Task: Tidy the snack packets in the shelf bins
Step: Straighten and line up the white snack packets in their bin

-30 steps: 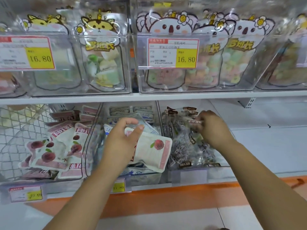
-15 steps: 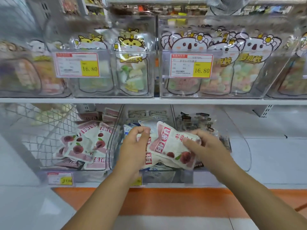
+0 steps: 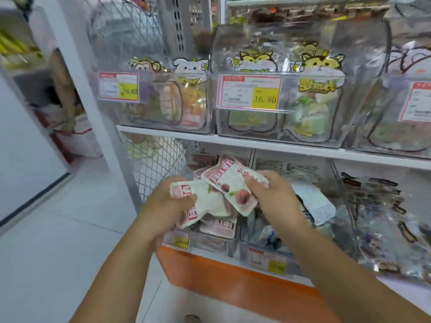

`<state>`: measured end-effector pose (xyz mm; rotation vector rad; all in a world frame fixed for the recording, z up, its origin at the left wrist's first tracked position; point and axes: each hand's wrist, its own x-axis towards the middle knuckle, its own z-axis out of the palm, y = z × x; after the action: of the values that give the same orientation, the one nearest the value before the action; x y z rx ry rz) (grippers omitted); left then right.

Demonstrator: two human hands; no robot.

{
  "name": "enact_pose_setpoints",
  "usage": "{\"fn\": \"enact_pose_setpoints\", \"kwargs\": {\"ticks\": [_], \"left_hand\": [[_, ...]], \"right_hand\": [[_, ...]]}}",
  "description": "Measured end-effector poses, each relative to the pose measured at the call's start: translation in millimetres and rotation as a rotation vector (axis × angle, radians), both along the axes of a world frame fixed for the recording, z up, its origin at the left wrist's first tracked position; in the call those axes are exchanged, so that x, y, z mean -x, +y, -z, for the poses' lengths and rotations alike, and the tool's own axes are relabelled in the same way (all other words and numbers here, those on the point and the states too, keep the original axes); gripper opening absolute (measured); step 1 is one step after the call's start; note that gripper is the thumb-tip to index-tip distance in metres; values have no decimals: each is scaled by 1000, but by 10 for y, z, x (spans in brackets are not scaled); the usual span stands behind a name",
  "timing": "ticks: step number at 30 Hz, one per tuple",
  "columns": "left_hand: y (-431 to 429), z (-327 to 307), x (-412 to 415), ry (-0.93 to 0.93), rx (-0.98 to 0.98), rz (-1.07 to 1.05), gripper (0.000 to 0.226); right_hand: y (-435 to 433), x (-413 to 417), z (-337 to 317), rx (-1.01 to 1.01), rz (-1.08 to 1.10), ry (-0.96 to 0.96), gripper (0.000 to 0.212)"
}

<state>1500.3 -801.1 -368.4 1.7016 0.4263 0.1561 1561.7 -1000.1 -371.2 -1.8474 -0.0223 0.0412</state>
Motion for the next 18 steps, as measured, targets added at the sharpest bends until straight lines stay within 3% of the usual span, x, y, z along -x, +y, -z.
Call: {"fn": "enact_pose_setpoints", "kwargs": {"ticks": [3, 6, 9, 13, 18], "left_hand": [[169, 50, -147, -76, -220, -194, 47], [235, 179, -204, -58, -659, -148, 73], [172, 204, -183, -153, -948, -153, 67], [-266, 145, -126, -307, -984, 64, 54], [-1262, 216, -30, -351, -855, 486, 55]], "right_hand": [[324, -202, -28, 39, -37, -35, 44], [381, -195, 57, 317, -246, -166, 42], [95, 11, 116, 407, -276, -266, 33], [-479, 293, 192, 618, -245, -382, 30], [-1509, 465, 306, 884, 35, -469, 28]]}}
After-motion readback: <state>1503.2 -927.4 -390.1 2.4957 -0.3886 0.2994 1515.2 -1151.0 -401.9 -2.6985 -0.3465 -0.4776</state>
